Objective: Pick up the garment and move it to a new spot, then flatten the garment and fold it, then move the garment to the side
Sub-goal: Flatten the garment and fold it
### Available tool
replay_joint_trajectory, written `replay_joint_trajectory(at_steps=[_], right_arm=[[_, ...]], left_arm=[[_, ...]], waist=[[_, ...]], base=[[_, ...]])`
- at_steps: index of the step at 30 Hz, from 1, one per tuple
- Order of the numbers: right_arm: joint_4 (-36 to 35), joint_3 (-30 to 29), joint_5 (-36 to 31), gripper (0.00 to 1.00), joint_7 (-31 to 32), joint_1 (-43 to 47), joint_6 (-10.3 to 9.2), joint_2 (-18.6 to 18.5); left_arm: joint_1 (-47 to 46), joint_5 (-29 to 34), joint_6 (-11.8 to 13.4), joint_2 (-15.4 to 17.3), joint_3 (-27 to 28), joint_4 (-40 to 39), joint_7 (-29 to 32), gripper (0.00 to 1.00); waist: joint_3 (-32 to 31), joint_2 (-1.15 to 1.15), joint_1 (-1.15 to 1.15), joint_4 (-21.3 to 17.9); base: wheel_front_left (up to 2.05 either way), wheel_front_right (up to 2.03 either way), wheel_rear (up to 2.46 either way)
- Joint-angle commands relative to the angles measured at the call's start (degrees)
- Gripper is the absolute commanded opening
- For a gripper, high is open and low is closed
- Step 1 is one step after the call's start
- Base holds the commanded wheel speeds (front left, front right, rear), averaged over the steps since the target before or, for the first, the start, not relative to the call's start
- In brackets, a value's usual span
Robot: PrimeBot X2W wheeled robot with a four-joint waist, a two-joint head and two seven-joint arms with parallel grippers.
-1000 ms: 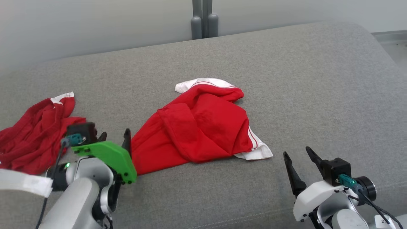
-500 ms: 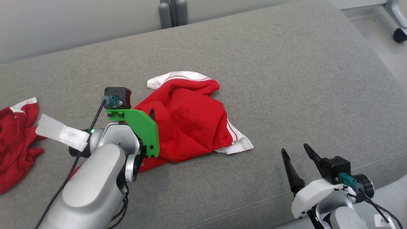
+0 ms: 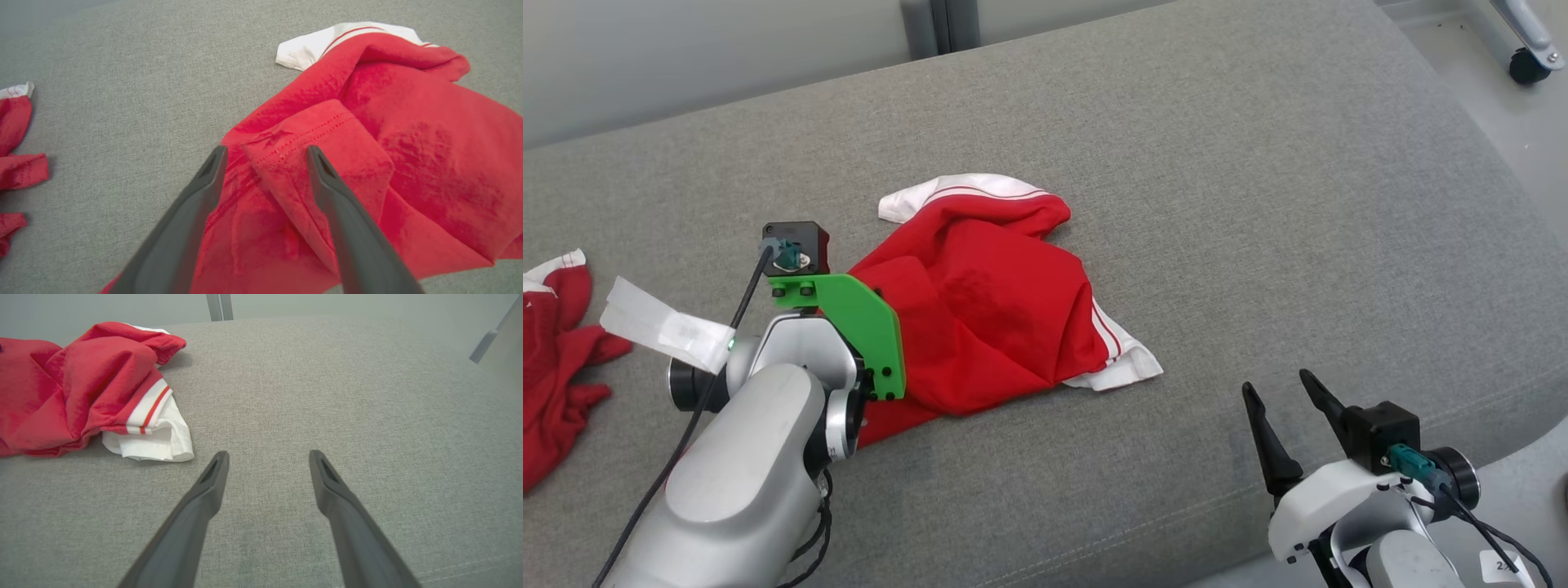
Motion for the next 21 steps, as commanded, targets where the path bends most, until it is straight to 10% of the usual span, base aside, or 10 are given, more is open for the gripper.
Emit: replay_joint_trajectory(at_steps=[1,21], right_arm=[[0.2,0.2,0.4,1.0,-0.3,-0.6,-0.02,-0.1],[-0.3,-0.7,-0.7,1.0,0.7,1.2,-0.02,-0.1]], left_arm=[[0.6,-0.3,-0.3,0.2,-0.1,-0.2,-0.1,0.03],[7.1,-5.3,1.2,0.4,6.6,-5.0,-8.4,0.0]], waist=[[-0.1,0.0,0.0,0.3],[-3.0,0.0,0.0,5.6]], base=[[0.0,0.0,0.0],[0.0,0.0,0.0]])
